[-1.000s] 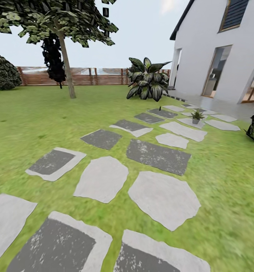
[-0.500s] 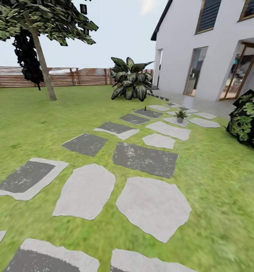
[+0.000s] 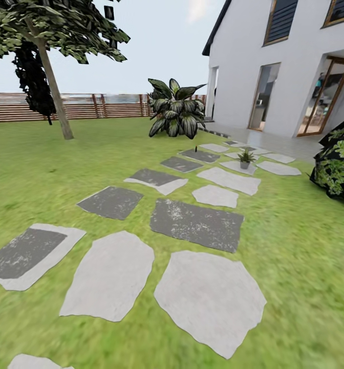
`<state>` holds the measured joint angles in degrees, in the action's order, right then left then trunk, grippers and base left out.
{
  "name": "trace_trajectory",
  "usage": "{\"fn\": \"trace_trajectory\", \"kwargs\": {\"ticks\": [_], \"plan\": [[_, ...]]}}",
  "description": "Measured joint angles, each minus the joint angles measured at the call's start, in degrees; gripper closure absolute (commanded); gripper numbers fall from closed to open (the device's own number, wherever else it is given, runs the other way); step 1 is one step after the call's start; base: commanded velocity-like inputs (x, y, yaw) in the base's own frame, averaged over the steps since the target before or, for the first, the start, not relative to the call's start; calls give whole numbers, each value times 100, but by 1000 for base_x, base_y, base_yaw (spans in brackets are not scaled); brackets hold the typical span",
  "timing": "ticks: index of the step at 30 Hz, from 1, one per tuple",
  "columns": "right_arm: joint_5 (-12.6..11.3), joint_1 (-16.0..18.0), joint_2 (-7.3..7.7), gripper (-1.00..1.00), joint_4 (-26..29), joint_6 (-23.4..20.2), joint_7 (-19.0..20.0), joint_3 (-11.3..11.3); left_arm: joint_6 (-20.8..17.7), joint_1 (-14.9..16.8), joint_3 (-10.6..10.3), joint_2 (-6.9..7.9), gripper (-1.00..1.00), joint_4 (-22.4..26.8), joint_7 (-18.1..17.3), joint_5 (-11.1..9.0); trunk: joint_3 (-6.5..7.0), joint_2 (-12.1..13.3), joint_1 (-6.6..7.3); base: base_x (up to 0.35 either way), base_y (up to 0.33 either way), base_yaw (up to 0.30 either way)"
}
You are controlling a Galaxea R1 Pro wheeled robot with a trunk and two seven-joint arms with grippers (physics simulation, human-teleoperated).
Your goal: Pick up the pesticide atomizer in the garden and spray insectifuge to fully cover both potted plants in the garden.
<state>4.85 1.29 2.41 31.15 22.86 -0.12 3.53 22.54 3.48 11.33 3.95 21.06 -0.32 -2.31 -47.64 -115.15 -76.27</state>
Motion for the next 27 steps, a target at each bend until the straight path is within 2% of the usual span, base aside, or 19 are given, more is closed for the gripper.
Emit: {"fn": "trace_trajectory", "kwargs": {"ticks": [27], "plan": [[0,0,0,-100,-9,9,-12,3,-3,0,-1,-1,-100,0,0,2,0,0,0,339,0,0]]}}
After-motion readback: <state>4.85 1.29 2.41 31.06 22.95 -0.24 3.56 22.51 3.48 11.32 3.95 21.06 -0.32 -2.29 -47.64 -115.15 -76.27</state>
